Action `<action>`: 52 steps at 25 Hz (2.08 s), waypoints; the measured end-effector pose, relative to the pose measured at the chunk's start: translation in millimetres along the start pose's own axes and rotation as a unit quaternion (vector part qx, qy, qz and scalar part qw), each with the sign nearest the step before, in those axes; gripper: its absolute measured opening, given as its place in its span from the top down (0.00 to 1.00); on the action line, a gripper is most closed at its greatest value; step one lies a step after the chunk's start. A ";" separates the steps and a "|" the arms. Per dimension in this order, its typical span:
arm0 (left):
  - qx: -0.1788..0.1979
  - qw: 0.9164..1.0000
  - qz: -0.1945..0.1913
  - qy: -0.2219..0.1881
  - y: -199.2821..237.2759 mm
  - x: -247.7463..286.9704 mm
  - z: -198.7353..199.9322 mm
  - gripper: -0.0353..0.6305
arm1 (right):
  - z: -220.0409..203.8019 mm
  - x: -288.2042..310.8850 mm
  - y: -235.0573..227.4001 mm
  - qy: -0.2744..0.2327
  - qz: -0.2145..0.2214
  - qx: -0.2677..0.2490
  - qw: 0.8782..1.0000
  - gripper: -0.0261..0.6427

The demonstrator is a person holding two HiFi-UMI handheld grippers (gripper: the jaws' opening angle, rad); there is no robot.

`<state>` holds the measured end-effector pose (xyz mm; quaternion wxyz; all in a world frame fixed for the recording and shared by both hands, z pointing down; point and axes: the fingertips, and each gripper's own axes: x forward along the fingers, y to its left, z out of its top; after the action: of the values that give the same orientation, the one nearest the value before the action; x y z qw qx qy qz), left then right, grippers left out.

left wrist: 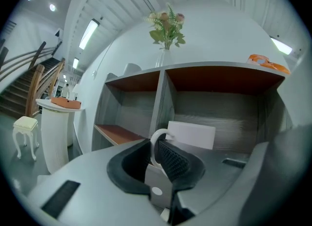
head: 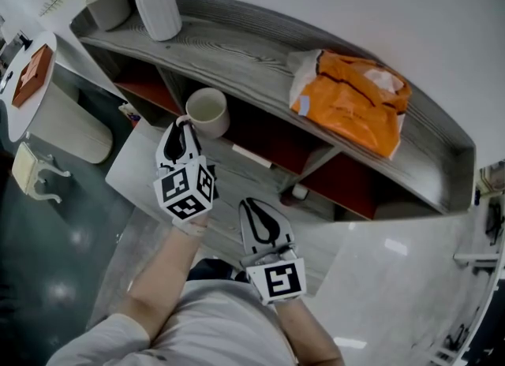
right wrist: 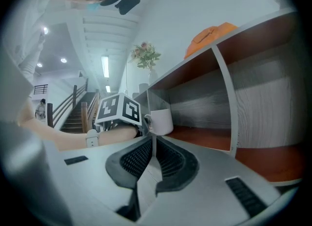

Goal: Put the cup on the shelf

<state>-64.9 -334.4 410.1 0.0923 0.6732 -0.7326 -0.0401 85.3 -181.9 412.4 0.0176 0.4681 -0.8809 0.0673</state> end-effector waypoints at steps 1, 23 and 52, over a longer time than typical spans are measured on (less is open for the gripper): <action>-0.001 1.000 -0.004 0.001 -1.3 -1.2 -0.5 0.89 | -0.1 -0.8 -0.6 0.000 0.000 0.001 1.000 0.91; 0.025 0.996 -0.072 0.037 -41.7 -9.2 -18.4 0.86 | -1.7 -11.8 -0.4 -0.004 0.004 0.002 1.000 0.91; -0.021 0.995 -0.076 0.063 -15.4 10.4 -16.3 0.82 | 1.0 -8.0 1.2 -0.004 -0.007 -0.004 1.000 0.91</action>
<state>-47.5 -345.1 424.1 0.1493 0.7262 -0.6708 -0.0198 88.9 -174.9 410.5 0.0162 0.4742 -0.8781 0.0620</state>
